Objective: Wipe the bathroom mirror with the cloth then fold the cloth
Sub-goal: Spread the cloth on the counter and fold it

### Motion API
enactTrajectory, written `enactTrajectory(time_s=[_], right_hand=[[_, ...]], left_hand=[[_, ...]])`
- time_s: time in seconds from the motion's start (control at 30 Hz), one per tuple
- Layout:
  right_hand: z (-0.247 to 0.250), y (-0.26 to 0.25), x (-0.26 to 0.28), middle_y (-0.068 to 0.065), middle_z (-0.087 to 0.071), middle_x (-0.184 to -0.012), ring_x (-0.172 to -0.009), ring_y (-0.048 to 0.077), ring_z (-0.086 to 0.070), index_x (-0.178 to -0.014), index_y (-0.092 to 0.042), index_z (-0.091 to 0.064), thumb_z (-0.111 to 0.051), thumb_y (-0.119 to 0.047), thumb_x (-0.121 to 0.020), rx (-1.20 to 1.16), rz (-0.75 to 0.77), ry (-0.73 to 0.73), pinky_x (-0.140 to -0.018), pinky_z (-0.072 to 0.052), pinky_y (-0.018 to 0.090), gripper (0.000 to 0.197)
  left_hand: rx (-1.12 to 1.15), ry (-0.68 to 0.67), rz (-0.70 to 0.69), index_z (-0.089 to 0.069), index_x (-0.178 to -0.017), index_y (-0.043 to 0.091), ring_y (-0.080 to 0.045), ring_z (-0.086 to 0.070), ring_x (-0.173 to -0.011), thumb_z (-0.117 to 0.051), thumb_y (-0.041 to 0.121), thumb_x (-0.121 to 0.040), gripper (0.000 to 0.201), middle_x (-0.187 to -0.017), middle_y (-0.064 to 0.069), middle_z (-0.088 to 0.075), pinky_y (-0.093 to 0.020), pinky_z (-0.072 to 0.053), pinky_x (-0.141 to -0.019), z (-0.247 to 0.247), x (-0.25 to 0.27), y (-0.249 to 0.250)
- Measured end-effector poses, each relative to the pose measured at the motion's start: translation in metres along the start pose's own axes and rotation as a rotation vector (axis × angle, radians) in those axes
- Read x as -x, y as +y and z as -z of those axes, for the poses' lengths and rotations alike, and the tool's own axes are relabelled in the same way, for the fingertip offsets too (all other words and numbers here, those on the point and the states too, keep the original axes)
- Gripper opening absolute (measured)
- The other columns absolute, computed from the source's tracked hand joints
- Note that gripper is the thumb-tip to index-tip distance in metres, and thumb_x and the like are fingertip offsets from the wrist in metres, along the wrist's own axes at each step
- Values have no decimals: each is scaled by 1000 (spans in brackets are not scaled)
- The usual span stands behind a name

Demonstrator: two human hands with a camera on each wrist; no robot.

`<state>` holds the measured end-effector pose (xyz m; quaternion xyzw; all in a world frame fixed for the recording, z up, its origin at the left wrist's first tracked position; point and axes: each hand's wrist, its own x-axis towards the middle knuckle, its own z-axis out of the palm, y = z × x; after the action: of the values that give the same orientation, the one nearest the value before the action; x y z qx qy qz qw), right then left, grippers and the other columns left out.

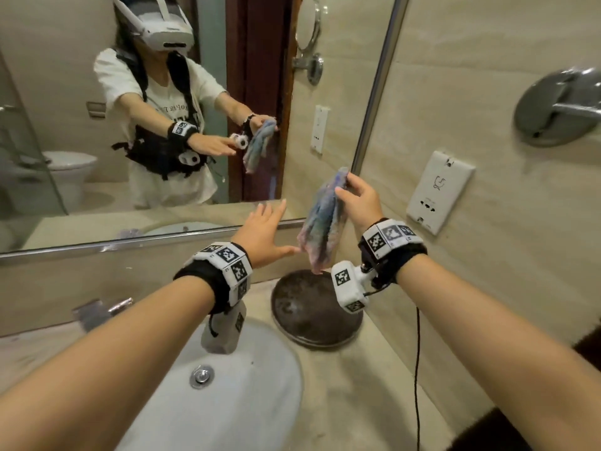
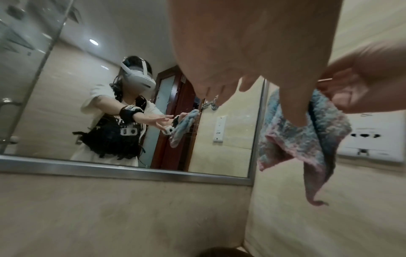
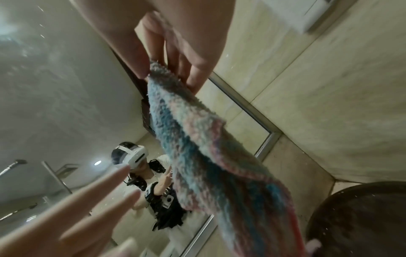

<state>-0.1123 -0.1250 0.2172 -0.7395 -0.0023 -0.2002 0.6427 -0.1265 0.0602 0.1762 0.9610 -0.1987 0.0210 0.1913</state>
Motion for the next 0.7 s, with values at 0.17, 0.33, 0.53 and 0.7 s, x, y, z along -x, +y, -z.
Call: enactTrajectory(time_s=[0.17,0.33,0.53,0.7], right_hand=[[15,-21,46,9,-60,-108,-99,22,-60,-130,-1,-50,-45,3,-94,-144,-134,-135,-86,-52,31,37],[29,-34,75,4,-60,-91,-82,16,-58,-102,-14,-61,-44,-2,-95,-236,-154,-253,-75,-50,25,22],[48,-36,85,2,-60,-86,-75,14,-56,-92,-18,-61,-45,-2,-94,-233,-158,-256,-64,-50,21,23],[68,-24,83,3,-58,-82,-75,15,-56,-85,-15,-60,-44,3,-92,-159,-166,-253,-69,-48,23,24]], left_hand=[[316,-144,49,2,-151,21,-24,-34,-138,-55,43,-90,87,-151,-12,-33,-31,-31,-110,-3,33,17],[443,-217,-83,-9,-151,20,-21,-58,-111,-65,22,-87,85,-124,-13,-60,-27,-42,-98,-8,53,34],[586,-225,-64,-62,-117,3,-10,-59,-77,-57,1,-89,28,-98,-9,-64,-12,-46,-63,-2,58,45],[661,-166,17,-59,-84,13,-12,-54,-62,-45,1,-94,21,-85,-13,-58,-23,-44,-60,-1,45,49]])
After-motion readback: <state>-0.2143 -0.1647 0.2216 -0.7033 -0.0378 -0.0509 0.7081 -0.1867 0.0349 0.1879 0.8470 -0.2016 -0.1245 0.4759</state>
